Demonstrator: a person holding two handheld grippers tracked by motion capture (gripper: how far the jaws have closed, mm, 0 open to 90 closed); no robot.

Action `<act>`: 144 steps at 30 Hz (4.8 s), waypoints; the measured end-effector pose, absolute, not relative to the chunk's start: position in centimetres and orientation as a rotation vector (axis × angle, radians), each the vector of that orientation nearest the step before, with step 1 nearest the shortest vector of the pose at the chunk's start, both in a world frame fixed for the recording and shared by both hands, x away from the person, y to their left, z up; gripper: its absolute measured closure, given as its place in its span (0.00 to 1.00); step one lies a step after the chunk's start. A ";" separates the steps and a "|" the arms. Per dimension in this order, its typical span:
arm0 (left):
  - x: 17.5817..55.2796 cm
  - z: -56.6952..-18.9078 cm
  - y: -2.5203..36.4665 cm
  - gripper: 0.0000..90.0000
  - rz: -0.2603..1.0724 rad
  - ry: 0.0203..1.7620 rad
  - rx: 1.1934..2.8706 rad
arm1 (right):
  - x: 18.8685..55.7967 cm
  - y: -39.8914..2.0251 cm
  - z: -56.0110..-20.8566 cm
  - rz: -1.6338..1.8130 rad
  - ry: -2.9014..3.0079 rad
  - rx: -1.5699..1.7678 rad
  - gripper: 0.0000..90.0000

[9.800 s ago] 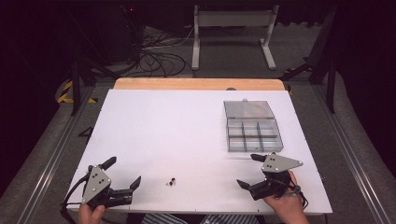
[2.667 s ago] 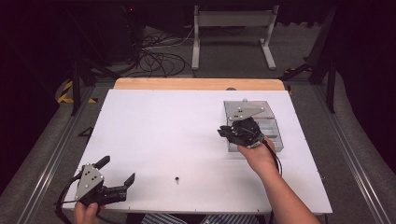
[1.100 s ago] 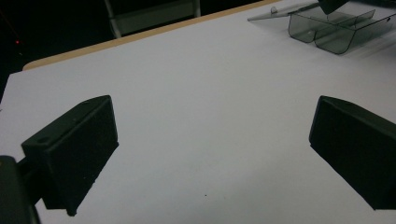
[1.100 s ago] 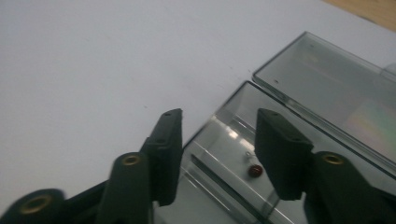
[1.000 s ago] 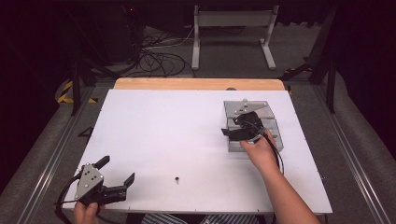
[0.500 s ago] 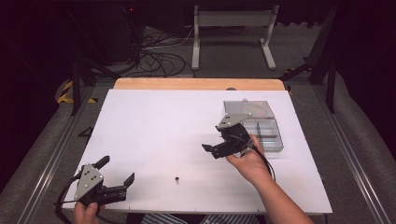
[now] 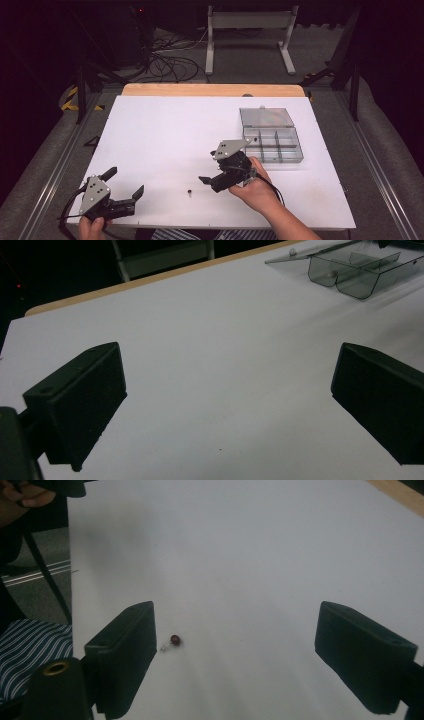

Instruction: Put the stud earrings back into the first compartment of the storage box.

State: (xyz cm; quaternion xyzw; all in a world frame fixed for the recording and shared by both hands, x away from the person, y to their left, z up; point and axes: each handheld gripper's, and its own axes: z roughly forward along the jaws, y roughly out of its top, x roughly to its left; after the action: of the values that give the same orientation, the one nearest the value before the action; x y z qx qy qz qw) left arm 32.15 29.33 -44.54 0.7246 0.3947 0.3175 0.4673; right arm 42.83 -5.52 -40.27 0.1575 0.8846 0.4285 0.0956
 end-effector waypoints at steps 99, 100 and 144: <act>32.1 -44.6 29.2 0.02 0.771 0.963 1.783 | 42.3 -4.2 -40.9 1.184 2.656 0.405 0.90; 32.1 -44.6 29.2 0.02 0.771 0.963 1.782 | 42.5 -4.4 -40.7 1.179 2.650 0.412 0.90; 32.2 -44.7 29.3 0.02 0.761 0.971 1.785 | 51.9 -15.4 -40.3 1.064 2.426 0.962 0.90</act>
State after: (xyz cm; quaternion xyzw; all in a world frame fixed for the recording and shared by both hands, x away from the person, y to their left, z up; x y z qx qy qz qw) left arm 32.25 29.26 -44.68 0.7274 0.3956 0.3100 0.4671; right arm 51.90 -15.38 -40.26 0.3369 0.8496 0.3725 0.1610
